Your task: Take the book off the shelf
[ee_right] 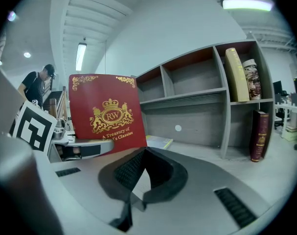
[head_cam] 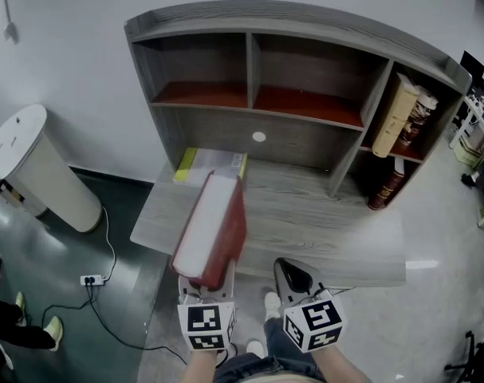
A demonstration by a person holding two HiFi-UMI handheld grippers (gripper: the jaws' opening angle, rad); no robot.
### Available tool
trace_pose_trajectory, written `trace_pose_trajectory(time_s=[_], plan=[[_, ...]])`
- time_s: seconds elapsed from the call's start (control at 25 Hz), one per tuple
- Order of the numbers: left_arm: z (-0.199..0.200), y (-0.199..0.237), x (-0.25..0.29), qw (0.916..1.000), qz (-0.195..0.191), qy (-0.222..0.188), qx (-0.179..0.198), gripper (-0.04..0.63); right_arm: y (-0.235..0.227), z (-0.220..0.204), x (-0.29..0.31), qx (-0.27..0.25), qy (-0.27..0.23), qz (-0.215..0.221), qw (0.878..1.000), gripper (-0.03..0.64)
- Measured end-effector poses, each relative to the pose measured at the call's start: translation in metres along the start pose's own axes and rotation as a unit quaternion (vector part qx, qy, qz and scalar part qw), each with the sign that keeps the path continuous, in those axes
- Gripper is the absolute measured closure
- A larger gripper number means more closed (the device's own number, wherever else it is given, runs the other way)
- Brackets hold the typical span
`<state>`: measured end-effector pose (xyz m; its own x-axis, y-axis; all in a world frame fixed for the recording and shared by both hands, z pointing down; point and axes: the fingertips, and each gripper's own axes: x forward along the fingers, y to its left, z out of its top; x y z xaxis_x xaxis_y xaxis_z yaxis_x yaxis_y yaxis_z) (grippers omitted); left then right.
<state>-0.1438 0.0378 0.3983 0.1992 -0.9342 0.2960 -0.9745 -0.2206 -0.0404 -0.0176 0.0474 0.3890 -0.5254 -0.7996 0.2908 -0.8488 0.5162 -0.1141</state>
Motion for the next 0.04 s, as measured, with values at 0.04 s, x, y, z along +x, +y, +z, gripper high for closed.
trace_pose_trajectory(time_s=[0.04], plan=[[-0.0006, -0.0001, -0.0038, 1.0000, 0.000, 0.001, -0.001, 0.380, 0.0025, -0.0004, -0.0029, -0.001, 0.000, 0.000, 1.000, 0.609]])
